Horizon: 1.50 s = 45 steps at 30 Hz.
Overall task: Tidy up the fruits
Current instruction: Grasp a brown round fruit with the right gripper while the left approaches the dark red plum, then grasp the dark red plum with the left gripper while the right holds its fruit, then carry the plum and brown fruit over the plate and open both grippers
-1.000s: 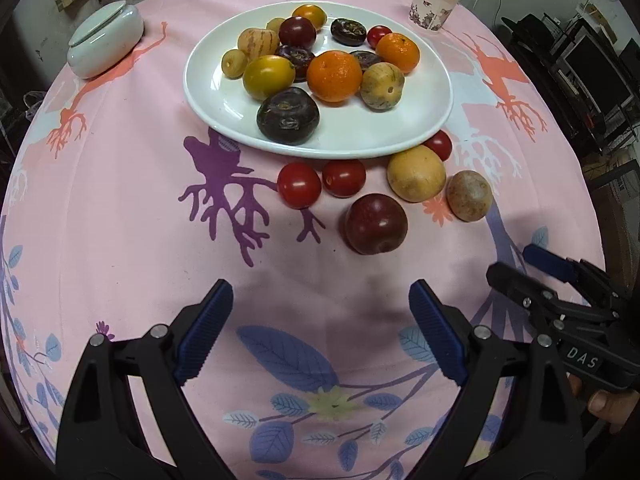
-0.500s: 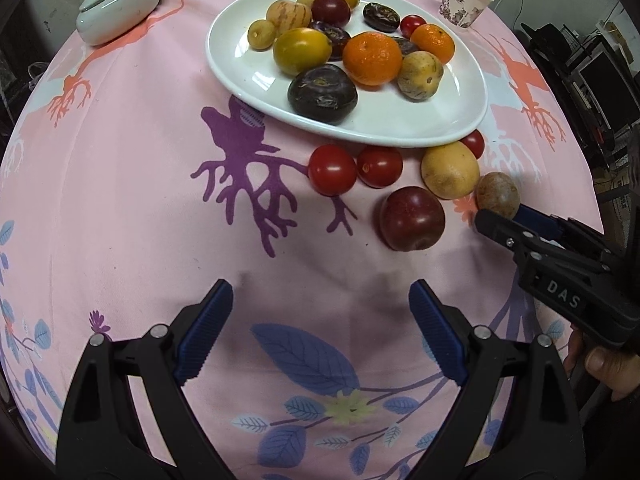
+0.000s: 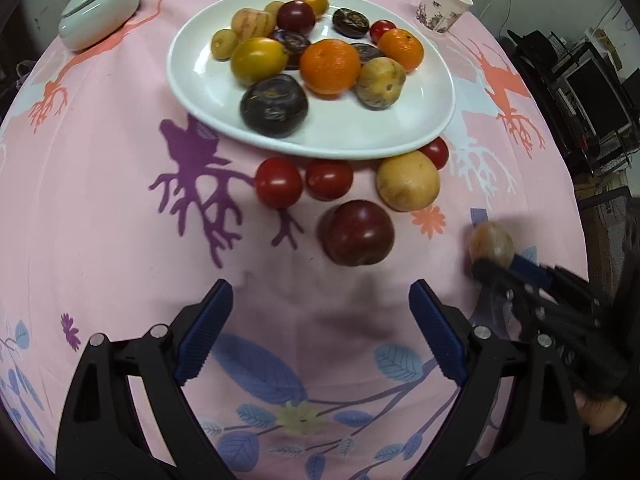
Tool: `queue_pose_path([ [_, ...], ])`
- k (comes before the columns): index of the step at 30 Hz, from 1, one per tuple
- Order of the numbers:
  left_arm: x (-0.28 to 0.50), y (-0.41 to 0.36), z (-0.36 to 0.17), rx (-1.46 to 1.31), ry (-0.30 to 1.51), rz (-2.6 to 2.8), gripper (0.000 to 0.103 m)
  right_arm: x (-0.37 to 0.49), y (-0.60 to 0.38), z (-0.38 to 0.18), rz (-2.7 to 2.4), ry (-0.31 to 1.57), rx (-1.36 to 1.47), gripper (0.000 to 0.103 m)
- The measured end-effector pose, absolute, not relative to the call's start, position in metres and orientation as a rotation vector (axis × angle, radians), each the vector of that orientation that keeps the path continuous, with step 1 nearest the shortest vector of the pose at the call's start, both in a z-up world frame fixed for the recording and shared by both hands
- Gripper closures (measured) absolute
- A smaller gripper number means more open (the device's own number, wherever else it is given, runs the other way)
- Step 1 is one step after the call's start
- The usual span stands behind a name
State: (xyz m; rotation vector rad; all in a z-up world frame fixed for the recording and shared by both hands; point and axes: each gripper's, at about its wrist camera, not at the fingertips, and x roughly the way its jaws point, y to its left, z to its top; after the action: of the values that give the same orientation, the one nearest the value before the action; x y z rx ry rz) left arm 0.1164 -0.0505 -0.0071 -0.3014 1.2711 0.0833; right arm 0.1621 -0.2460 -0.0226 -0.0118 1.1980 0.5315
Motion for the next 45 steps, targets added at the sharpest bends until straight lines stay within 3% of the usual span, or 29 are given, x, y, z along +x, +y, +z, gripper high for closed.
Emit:
queue_pose_path([
  [14, 0.149, -0.046, -0.025, -0.364, 1.316, 0.121, 0.015, 0.141, -0.262, -0.018, 0.559, 1.210, 0.008, 0.067],
  [15, 0.149, -0.044, -0.025, -0.369, 1.311, 0.129, 0.023, 0.141, -0.260, -0.017, 0.564, 1.210, 0.003, 0.067],
  [17, 0.148, -0.044, -0.024, -0.368, 1.300, 0.115, 0.028, 0.141, -0.255, -0.016, 0.575, 1.210, -0.005, 0.067],
  [20, 0.145, -0.049, -0.018, -0.392, 1.287, 0.021, 0.063, 0.140, -0.250, -0.015, 0.587, 1.210, -0.018, 0.067],
  [45, 0.105, -0.004, 0.043, -0.350, 1.161, 0.035, 0.063, 0.139, -0.218, 0.018, 0.675, 1.142, -0.058, 0.066],
])
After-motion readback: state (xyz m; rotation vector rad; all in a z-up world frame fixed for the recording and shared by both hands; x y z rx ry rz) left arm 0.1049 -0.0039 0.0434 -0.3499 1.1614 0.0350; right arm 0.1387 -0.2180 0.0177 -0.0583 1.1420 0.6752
